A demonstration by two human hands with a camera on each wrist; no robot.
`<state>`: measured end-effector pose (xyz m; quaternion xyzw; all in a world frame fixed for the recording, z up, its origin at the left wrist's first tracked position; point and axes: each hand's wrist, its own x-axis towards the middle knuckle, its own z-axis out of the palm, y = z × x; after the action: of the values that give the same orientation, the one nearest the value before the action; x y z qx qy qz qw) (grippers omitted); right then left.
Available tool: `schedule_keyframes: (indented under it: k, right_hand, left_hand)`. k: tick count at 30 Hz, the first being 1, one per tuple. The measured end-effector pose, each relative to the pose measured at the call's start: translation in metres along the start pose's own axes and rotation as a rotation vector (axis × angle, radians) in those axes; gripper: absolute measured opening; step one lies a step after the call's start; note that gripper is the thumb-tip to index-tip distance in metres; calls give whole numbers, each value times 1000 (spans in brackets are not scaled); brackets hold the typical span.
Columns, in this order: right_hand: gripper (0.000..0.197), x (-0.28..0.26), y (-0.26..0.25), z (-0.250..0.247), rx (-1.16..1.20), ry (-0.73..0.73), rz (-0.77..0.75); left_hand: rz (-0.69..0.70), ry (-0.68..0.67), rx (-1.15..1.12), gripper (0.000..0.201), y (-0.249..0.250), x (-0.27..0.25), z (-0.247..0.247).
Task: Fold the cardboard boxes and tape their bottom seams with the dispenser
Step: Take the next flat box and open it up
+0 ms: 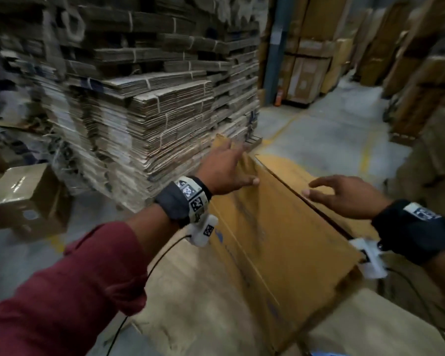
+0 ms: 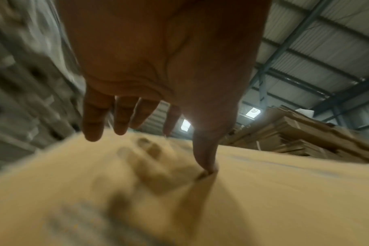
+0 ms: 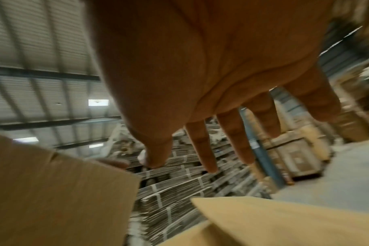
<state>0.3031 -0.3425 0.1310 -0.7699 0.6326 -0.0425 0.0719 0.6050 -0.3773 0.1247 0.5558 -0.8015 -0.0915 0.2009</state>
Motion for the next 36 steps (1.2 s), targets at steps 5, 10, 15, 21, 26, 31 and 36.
schedule_keyframes:
  k: [5,10,15,21,26,31,36]
  right_hand:
    - [95,-11,96,13,222,-61,367]
    - [137,-26,139,67,338,-117,551]
    - [122,-9,128,113,305,-24,529]
    - [110,29,96,166,432,-124,446]
    - [110,30,88,259,301,-263,418]
    - [119,25,106,290,195,-226,455]
    - [109,4,111,285,178,-188,435]
  left_hand:
    - [-49,-316,-30,108,40,-11,94]
    - [-334,-391,-38,123,29,-36,150]
    - [-391,-235,-142,132,-4,-32,155]
    - [-397,-218,-154,126,-66,-33,161]
    - [-322,-290,-37,121,-105,-81,213]
    - [-280,-223,2,120,-102,-101,242]
    - [-270,-206,32,127,-97,-102,255]
